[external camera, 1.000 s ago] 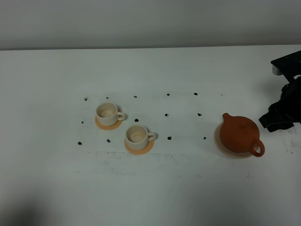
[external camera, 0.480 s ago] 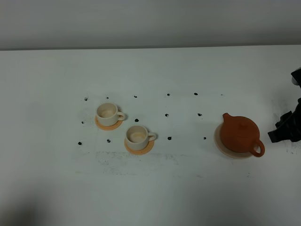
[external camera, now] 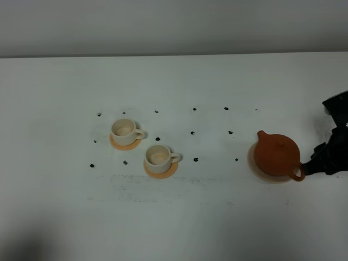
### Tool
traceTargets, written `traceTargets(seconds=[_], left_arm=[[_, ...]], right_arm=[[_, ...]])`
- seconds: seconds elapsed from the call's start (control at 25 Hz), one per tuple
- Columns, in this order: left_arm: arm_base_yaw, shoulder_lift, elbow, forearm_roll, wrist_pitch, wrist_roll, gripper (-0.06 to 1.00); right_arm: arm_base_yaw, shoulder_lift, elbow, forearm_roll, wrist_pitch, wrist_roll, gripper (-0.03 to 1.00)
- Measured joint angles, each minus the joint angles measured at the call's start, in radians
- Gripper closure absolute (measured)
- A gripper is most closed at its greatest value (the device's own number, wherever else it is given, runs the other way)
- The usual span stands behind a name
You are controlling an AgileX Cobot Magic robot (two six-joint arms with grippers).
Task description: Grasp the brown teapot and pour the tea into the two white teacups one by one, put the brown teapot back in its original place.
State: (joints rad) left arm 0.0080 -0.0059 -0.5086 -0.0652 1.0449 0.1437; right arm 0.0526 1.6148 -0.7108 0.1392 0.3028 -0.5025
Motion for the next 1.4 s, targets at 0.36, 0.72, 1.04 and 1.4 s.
traceTargets(seconds=[0.36, 0.72, 1.04, 1.4], left_arm=[[0.0, 0.0, 0.0, 0.0, 0.0, -0.001, 0.58], [0.0, 0.0, 0.0, -0.001, 0.0, 0.0, 0.58], [0.0, 0.0, 0.0, -0.001, 0.0, 0.0, 0.58], [0.0, 0.0, 0.0, -0.001, 0.0, 0.0, 0.58]], right_arm=[[0.022, 0.017, 0.0, 0.068, 0.029, 0.0, 0.58], [0.039, 0.018, -0.018, 0.13, 0.104, 0.0, 0.58], [0.04, 0.018, -0.055, 0.218, 0.177, -0.003, 0.58], [0.022, 0.015, -0.066, 0.209, 0.214, 0.005, 0.58]])
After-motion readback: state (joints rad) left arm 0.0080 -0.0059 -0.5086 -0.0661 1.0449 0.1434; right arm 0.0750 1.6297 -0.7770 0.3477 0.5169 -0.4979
